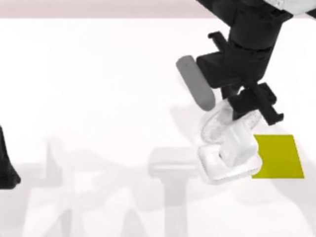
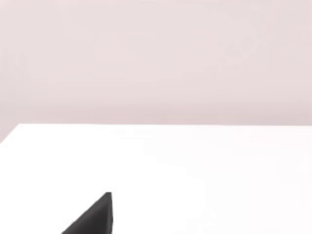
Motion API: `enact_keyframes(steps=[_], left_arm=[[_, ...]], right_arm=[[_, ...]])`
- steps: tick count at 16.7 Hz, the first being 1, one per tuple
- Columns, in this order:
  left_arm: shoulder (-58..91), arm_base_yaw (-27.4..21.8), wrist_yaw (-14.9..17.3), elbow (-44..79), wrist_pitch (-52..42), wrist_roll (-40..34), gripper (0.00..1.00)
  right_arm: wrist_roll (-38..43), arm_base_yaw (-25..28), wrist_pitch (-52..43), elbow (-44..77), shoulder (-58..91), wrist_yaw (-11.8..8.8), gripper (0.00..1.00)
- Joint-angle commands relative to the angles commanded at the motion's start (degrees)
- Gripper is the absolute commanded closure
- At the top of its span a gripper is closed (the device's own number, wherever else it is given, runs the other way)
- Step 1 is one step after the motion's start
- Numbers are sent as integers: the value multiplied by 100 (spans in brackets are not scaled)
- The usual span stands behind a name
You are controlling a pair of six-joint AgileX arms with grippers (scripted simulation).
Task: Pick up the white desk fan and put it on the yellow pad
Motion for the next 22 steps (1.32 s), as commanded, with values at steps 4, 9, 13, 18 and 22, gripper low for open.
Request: enact_keyframes(steps=[4, 9, 13, 18, 22], left_arm=[[0, 0, 0, 0, 0, 0, 0], [0, 0, 0, 0, 0, 0, 0], [0, 0, 0, 0, 0, 0, 0], [0, 0, 0, 0, 0, 0, 0], [0, 0, 0, 0, 0, 0, 0]], right_arm=[[165, -22, 14, -41, 14, 17, 100], [1606, -75, 57, -204, 86, 132, 100], [3735, -209, 209, -352, 25, 237, 100], [7090, -474, 506, -535, -267, 308, 100], [10067, -740, 713, -710, -595, 291, 100]])
